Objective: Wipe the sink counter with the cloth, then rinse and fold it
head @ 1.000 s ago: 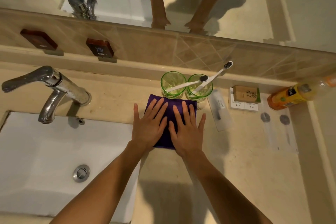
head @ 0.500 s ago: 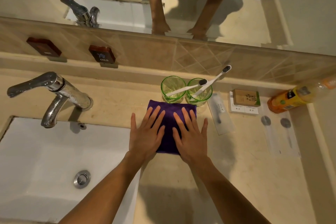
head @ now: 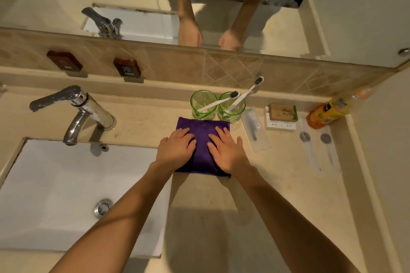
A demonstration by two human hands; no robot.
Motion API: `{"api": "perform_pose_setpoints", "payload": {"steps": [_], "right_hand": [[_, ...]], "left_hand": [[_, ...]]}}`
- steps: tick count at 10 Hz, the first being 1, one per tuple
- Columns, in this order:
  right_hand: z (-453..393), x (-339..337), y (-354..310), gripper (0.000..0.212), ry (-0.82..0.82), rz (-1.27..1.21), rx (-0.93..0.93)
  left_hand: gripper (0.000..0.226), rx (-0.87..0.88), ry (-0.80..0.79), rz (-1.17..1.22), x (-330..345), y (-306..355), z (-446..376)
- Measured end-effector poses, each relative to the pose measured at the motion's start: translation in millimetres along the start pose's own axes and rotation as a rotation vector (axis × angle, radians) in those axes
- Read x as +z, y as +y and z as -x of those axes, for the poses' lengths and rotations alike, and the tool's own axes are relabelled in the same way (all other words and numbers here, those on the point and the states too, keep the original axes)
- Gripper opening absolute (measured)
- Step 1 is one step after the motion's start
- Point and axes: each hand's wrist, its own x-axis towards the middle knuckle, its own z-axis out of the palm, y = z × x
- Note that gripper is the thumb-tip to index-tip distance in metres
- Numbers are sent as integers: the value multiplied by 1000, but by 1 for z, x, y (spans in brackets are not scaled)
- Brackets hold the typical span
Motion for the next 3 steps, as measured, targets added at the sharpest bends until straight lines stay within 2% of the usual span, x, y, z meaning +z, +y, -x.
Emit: {"api": "perform_pose_setpoints", "payload": {"steps": [1, 2, 3], "right_hand": [[21, -36, -13, 46, 81, -115, 60], [56, -50, -21, 41, 347, -117, 76], [92, -52, -25, 48, 423, -156, 89]], "left_hand": [[39, -22, 120, 36, -8, 10, 23], [39, -23, 310, 35, -13, 22, 55], [45, 20, 483, 36, -11, 32, 94]]}}
